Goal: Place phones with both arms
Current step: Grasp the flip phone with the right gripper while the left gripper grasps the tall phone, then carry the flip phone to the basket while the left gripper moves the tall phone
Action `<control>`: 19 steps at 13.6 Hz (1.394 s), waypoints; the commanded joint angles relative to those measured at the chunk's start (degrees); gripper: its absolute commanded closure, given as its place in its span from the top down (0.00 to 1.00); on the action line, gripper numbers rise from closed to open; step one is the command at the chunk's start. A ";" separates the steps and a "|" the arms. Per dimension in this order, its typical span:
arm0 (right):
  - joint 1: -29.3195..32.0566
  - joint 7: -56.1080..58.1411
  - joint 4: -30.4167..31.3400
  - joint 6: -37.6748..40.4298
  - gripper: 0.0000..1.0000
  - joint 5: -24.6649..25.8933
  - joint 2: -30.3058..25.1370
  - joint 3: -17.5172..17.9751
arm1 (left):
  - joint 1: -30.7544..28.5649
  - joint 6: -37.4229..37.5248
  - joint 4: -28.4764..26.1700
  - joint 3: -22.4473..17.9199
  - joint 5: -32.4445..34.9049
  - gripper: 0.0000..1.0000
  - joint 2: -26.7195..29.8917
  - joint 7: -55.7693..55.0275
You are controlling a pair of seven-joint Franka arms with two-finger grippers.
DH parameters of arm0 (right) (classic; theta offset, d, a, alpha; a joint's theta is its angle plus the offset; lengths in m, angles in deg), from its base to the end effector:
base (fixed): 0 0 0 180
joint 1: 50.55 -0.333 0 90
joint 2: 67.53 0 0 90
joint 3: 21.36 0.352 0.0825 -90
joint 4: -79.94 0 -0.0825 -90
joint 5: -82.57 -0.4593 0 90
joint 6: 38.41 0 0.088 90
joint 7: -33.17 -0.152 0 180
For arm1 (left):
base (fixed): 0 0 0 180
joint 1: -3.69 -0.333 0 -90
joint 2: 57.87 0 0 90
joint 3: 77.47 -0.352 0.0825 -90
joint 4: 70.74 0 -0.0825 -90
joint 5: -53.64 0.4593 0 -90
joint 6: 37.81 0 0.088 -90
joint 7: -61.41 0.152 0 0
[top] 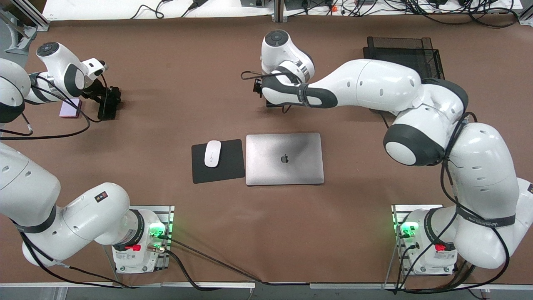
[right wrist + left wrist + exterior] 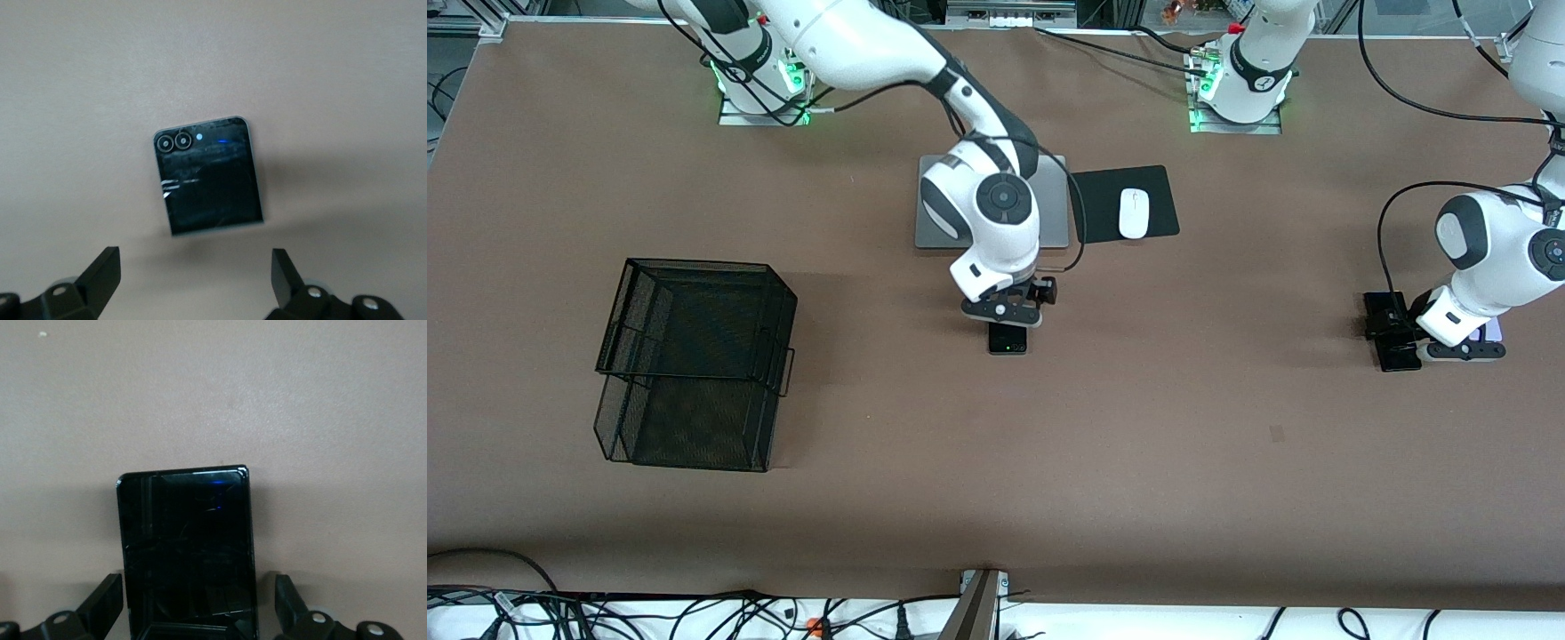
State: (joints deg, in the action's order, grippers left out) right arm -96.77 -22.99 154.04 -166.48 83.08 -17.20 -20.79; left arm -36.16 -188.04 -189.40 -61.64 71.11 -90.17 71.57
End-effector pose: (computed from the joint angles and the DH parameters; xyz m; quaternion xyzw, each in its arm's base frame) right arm 0.5813 0.6155 0.1565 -0.9962 0.0809 -0.0197 0.0250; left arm 0.5927 0.2529 0.0856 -0.9999 -0.0100 -0.0103 0.0068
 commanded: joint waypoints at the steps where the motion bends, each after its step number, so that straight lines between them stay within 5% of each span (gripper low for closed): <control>1: 0.69 1.32 -2.21 -1.74 1.00 0.38 2.83 0.13 | -1.20 -0.32 0.28 0.96 1.26 0.82 -0.31 0.39; 3: 0.60 1.15 -2.21 -2.71 1.00 1.68 4.07 0.13 | -1.20 -0.24 0.36 0.96 1.08 0.40 -0.49 0.21; 5: 0.60 1.06 -2.12 -2.98 1.00 2.75 4.34 0.13 | -1.11 0.03 0.36 1.13 1.08 0.18 -0.31 0.30; 8: 0.60 1.06 -2.12 -3.67 1.00 2.84 5.30 0.13 | -0.41 3.61 1.67 2.01 1.17 0.16 1.53 0.48; 11: 0.60 1.06 -2.12 -4.38 0.90 2.92 6.00 0.13 | -0.32 22.36 10.34 6.66 0.29 0.16 3.03 -0.49; 12: 0.60 1.14 -2.12 -4.38 0.75 3.01 6.01 0.13 | 0.12 29.92 14.91 8.41 0.29 0.16 2.77 -1.62; 13: 0.60 1.49 -2.21 -4.38 0.37 3.53 5.92 0.04 | 0.90 36.26 18.78 9.30 0.29 0.16 2.68 -2.68; 14: 0.69 1.93 -2.21 -4.03 0.10 4.15 5.57 -0.22 | 2.91 40.85 21.60 9.48 0.29 0.17 2.68 -3.99; 15: 0.69 2.02 -2.30 -3.33 0.00 4.07 5.05 -0.40 | 4.85 44.12 23.55 9.57 0.20 0.17 2.68 -5.84; 19: 5.16 6.13 -2.04 9.82 0.00 3.10 -4.42 -0.31 | 13.97 48.02 27.78 13.61 -1.03 0.17 2.68 -13.75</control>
State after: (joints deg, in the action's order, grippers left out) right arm -94.83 -20.61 150.80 -163.95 86.09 -14.71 -21.98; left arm -27.00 -142.34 -164.68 -48.95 70.66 -87.07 60.62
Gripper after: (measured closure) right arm 0.172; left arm 0.216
